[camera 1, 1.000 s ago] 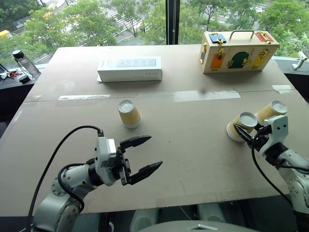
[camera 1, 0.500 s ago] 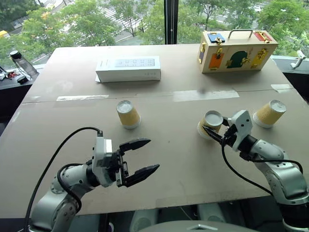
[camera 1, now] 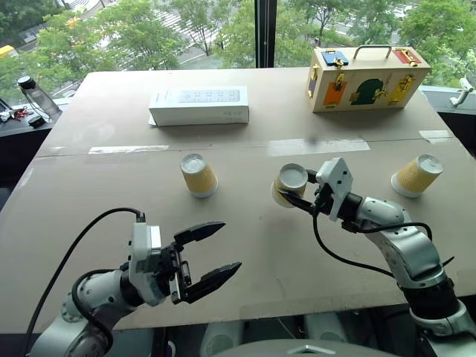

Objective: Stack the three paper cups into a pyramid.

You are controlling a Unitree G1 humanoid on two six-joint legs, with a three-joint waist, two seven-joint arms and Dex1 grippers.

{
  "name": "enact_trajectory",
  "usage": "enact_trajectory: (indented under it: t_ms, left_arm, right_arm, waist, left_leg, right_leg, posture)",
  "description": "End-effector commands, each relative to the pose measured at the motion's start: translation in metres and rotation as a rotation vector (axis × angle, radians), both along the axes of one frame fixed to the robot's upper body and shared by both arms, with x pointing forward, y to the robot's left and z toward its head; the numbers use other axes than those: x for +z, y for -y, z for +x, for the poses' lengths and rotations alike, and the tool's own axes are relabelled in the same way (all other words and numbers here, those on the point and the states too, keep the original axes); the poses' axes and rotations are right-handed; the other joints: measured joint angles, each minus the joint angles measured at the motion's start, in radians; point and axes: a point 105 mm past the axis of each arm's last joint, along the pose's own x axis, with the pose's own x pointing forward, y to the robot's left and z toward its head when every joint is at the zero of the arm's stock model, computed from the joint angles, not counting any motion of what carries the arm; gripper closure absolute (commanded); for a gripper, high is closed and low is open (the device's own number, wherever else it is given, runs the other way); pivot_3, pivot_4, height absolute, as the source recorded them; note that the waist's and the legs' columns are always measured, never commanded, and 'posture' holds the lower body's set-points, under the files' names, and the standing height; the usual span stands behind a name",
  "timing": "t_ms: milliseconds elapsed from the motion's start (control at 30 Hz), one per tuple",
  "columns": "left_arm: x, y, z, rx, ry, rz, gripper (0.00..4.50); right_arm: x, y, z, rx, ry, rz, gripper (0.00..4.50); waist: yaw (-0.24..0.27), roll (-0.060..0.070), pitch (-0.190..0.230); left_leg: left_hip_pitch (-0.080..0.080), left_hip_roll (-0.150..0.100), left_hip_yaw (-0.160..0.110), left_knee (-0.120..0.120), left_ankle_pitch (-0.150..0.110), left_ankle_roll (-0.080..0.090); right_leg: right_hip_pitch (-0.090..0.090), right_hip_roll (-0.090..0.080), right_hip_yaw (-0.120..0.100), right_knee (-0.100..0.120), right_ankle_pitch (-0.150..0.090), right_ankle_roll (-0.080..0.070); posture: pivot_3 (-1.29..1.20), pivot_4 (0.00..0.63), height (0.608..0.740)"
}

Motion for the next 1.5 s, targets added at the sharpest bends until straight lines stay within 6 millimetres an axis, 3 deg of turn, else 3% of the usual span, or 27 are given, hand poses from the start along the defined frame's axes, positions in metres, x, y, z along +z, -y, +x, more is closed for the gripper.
enact_trajectory:
  t_ms: [33, 200, 367, 467, 667, 800, 900, 1133, 1333, 1500]
  left_arm:
    - [0.023, 0.005, -0.002, 0.019, 0.057, -0.007, 0.0]
    - [0.044, 0.019, -0.005, 0.061, 0.071, -0.039, 0.0]
    - [0.053, 0.021, -0.004, 0.11, 0.057, -0.059, 0.0]
    - [0.055, 0.011, 0.002, 0.186, 0.047, -0.087, 0.0]
    - [0.054, -0.01, 0.018, 0.333, 0.02, -0.124, 0.0]
    - [0.034, -0.046, 0.058, 0.457, -0.009, -0.12, 0.0]
    - [0.029, -0.059, 0.078, 0.523, -0.028, -0.108, 0.0]
    - [0.004, -0.084, 0.081, 0.593, -0.082, 0.014, 0.0]
    - [-0.01, -0.112, 0.083, 0.621, -0.048, 0.086, 0.0]
    - [-0.02, -0.124, 0.101, 0.601, -0.023, 0.123, 0.0]
  right_arm:
    - [0.003, -0.004, 0.0, 0.035, 0.025, -0.021, 2.28]
    - [-0.007, -0.003, 0.008, 0.033, -0.022, -0.059, 2.28]
    - [-0.024, 0.003, 0.014, 0.019, -0.072, -0.08, 0.02]
    - [-0.009, 0.01, 0.011, 0.008, -0.003, -0.034, 0.02]
    - [0.022, 0.029, -0.015, 0.046, 0.099, 0.047, 0.02]
    - [0.029, 0.045, -0.033, 0.047, 0.112, 0.051, 0.02]
    - [0.031, 0.05, -0.046, 0.066, 0.104, 0.061, 0.02]
    - [0.044, 0.056, -0.089, 0.2, 0.129, 0.086, 0.02]
    - [0.039, 0.054, -0.098, 0.201, 0.117, 0.082, 0.02]
    - [0.043, 0.053, -0.105, 0.198, 0.124, 0.098, 0.02]
  waist:
    - [0.002, 0.0, 0.0]
    - [-0.002, 0.0, 0.0]
    - [-0.002, 0.0, 0.001]
    - [-0.002, 0.0, 0.001]
    - [0.002, 0.0, 0.001]
    - [0.003, 0.001, 0.001]
    - [0.002, -0.001, 0.002]
    - [-0.001, -0.001, 0.003]
    - [0.001, -0.002, 0.002]
    - [0.007, -0.002, 0.002]
  left_leg:
    - [0.0, 0.0, 0.0, 0.0, 0.0, 0.0]
    - [0.0, -0.001, 0.0, 0.0, 0.0, 0.0]
    - [0.001, 0.0, 0.0, 0.0, 0.0, 0.0]
    - [0.0, 0.0, 0.0, -0.001, 0.0, 0.0]
    - [0.0, -0.001, 0.0, -0.001, 0.0, 0.0]
    - [0.001, -0.001, 0.0, -0.001, 0.0, 0.0]
    - [0.001, 0.0, 0.0, 0.0, 0.0, 0.0]
    - [0.0, 0.0, 0.001, -0.002, 0.0, 0.0]
    - [0.001, 0.0, 0.0, -0.002, 0.0, 0.0]
    - [0.001, 0.0, 0.0, -0.002, 0.0, 0.0]
  right_leg:
    - [0.0, 0.0, 0.0, 0.0, 0.0, 0.0]
    - [0.0, 0.0, 0.0, -0.001, 0.0, 0.0]
    - [0.0, 0.0, 0.0, 0.0, 0.0, 0.0]
    - [0.0, 0.0, 0.0, 0.0, 0.0, 0.0]
    - [0.0, 0.0, 0.0, 0.0, 0.0, 0.0]
    - [0.001, 0.0, -0.001, 0.0, -0.001, 0.001]
    - [0.001, 0.001, 0.0, 0.0, -0.001, 0.001]
    - [0.0, 0.001, 0.001, -0.001, 0.001, 0.001]
    - [0.0, 0.001, 0.0, -0.001, -0.002, 0.004]
    - [0.0, 0.001, -0.001, 0.0, -0.002, 0.003]
  posture:
    - [0.0, 0.15, 0.74]
    - [0.0, 0.15, 0.74]
    - [0.0, 0.15, 0.74]
    - [0.0, 0.15, 0.74]
    - [0.0, 0.15, 0.74]
    - [0.0, 0.15, 0.74]
    - [0.0, 0.15, 0.74]
    - [0.0, 0.15, 0.74]
    - [0.0, 0.15, 0.74]
    - [0.0, 0.15, 0.74]
